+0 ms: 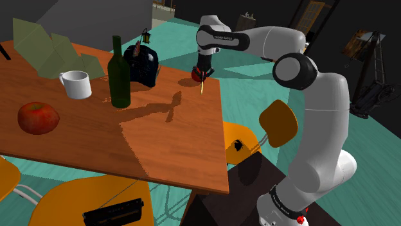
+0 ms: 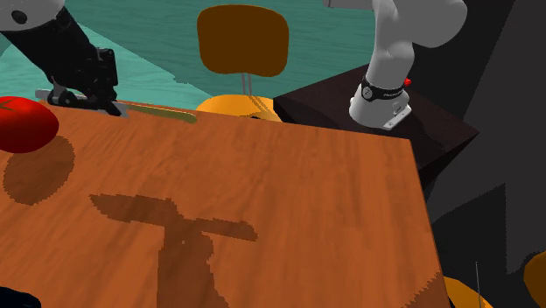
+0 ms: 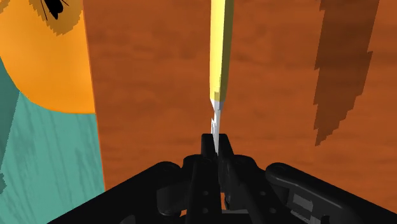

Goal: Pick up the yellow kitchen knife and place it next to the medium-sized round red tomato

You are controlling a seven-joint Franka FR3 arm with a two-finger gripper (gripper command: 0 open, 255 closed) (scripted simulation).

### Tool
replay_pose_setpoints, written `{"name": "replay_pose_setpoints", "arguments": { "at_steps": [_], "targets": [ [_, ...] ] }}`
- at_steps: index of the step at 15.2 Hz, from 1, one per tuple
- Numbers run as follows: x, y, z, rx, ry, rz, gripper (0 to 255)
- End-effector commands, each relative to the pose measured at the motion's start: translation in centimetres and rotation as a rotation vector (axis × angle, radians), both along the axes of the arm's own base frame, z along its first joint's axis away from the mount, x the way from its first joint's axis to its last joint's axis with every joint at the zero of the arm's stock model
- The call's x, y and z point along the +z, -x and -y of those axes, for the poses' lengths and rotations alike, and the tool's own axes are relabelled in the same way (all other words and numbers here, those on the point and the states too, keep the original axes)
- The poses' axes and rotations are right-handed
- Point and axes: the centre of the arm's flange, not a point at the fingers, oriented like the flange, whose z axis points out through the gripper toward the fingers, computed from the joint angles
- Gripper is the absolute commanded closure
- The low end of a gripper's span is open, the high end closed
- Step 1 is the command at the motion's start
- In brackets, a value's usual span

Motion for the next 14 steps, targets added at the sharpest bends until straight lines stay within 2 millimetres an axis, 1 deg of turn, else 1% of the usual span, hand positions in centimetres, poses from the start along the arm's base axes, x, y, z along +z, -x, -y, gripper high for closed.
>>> {"name": "replay_pose_setpoints", "arguments": {
  "at_steps": [1, 14],
  "targets": [
    [-1.3, 0.0, 0.0, 0.000, 0.000, 0.001, 255],
    [-8.1, 0.0, 0.0, 0.000, 0.000, 0.001, 255]
  ]
}}
